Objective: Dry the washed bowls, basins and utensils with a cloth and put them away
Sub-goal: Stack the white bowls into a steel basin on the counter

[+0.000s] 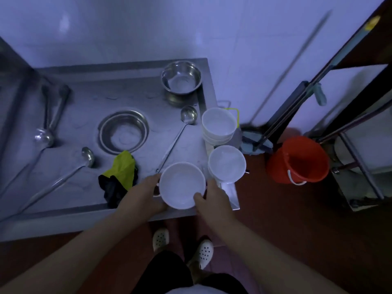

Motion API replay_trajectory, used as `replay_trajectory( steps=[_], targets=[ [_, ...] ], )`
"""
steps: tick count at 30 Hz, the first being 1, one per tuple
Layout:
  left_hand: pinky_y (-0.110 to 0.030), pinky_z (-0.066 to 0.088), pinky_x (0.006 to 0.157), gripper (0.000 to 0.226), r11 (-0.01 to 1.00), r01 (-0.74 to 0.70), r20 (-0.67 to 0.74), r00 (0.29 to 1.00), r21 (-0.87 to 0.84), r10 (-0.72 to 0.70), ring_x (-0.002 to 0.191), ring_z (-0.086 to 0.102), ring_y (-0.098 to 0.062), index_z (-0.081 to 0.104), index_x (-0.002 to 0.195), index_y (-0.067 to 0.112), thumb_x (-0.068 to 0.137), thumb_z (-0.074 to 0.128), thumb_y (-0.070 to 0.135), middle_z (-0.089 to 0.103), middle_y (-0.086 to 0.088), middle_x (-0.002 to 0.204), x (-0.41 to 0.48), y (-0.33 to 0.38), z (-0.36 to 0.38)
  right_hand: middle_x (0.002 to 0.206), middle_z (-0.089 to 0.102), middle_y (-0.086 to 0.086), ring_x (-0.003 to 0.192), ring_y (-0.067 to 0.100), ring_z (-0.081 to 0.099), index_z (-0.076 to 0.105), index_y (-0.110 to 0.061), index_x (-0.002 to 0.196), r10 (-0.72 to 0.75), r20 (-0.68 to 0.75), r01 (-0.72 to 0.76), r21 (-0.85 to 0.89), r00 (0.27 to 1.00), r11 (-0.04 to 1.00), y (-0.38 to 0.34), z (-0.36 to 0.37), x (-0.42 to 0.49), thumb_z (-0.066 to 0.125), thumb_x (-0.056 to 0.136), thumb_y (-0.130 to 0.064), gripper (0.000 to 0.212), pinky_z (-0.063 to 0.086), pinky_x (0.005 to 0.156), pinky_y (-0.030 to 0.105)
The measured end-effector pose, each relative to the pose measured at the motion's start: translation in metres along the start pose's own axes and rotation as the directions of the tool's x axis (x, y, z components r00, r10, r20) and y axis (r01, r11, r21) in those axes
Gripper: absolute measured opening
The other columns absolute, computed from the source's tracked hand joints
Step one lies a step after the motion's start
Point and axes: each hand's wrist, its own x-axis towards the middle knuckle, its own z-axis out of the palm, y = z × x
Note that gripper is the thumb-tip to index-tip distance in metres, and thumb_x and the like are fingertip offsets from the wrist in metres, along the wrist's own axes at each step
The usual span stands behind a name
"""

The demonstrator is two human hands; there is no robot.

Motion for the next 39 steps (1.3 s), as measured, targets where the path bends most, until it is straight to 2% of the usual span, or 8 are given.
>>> replay_trajectory(
  steps=[4,8,14,19,22,27,31,39],
  targets=[
    [-0.022,0.047,0.079,0.07,0.999,-0.006,-0.136,0.991,-0.05,-0.001,0.094,0.057,-0.005,0.043,0.124,0.042,0.068,0.083,0.029,0.054,0.023,0.104,0.01,0.014,-0.036,0.077,0.058,0.015,0.072,0.034,0.058,0.043,-0.01,0.092,-0.143,0.0,0.142,-0.035,0.99,0.989,-0.033,-0.019,0.032,0.053,0.084,-0.023,0.018,0.049,0.065,0.047],
    [-0.022,0.049,0.074,0.074,1.0,0.005,-0.264,0.964,-0.023,-0.011,0.09,0.06,-0.005,0.052,0.128,0.027,0.062,0.085,0.035,0.059,0.016,0.107,0.049,0.022,-0.074,0.072,0.06,0.012,0.067,0.033,0.063,0.043,-0.013,0.088,-0.229,-0.029,0.227,-0.04,0.973,0.973,-0.075,-0.043,0.085,0.051,0.081,-0.024,0.015,0.052,0.064,0.046],
    [-0.025,0.046,0.069,0.063,0.994,-0.035,-0.312,0.95,-0.103,0.001,0.088,0.062,-0.007,0.056,0.119,0.025,0.063,0.083,0.032,0.065,0.011,0.1,0.164,0.023,-0.12,0.079,0.064,0.014,0.074,0.036,0.062,0.047,-0.011,0.09,-0.285,-0.088,0.27,-0.147,0.955,0.952,-0.133,-0.081,0.194,0.046,0.078,-0.027,0.02,0.051,0.068,0.041],
    [-0.028,0.045,0.073,0.053,0.988,-0.023,-0.301,0.953,-0.15,-0.023,0.084,0.06,-0.011,0.06,0.112,0.02,0.065,0.082,0.03,0.065,0.008,0.095,0.269,0.012,-0.132,0.094,0.062,0.025,0.086,0.042,0.06,0.049,-0.001,0.098,-0.257,-0.08,0.234,-0.227,0.963,0.945,-0.157,-0.092,0.294,0.049,0.086,-0.016,0.02,0.049,0.076,0.045],
    [-0.028,0.047,0.075,0.054,0.99,-0.024,-0.268,0.963,-0.137,-0.014,0.09,0.064,-0.017,0.059,0.113,0.02,0.064,0.08,0.032,0.068,0.004,0.099,0.323,0.003,-0.137,0.1,0.06,0.026,0.092,0.04,0.057,0.052,0.002,0.105,-0.216,-0.071,0.185,-0.309,0.974,0.933,-0.16,-0.09,0.347,0.047,0.089,-0.015,0.024,0.042,0.071,0.034],
    [-0.026,0.045,0.073,0.05,0.99,0.049,-0.204,0.976,-0.135,-0.077,0.086,0.061,-0.017,0.06,0.11,0.023,0.063,0.074,0.032,0.065,0.006,0.092,0.388,-0.011,-0.137,0.099,0.062,0.029,0.085,0.046,0.063,0.053,0.004,0.1,-0.149,-0.049,0.134,-0.235,0.988,0.963,-0.159,-0.077,0.411,0.045,0.087,-0.013,0.023,0.052,0.079,0.052],
    [-0.026,0.041,0.069,0.046,0.993,0.076,-0.178,0.98,-0.088,-0.091,0.083,0.059,-0.021,0.058,0.111,0.023,0.067,0.073,0.023,0.06,0.003,0.089,0.418,-0.018,-0.134,0.09,0.065,0.024,0.066,0.038,0.067,0.053,0.004,0.099,-0.065,0.003,0.064,-0.214,0.998,0.975,-0.155,-0.07,0.444,0.043,0.088,-0.012,0.022,0.056,0.071,0.046],
    [-0.028,0.041,0.069,0.045,0.991,0.133,-0.168,0.977,-0.013,-0.133,0.092,0.061,-0.029,0.058,0.112,0.021,0.07,0.071,0.027,0.064,-0.004,0.099,0.442,-0.028,-0.12,0.093,0.063,0.023,0.062,0.034,0.068,0.046,-0.003,0.099,-0.027,0.03,0.033,-0.194,0.999,0.98,-0.141,-0.054,0.473,0.041,0.091,-0.009,0.011,0.055,0.059,0.035]
  ],
)
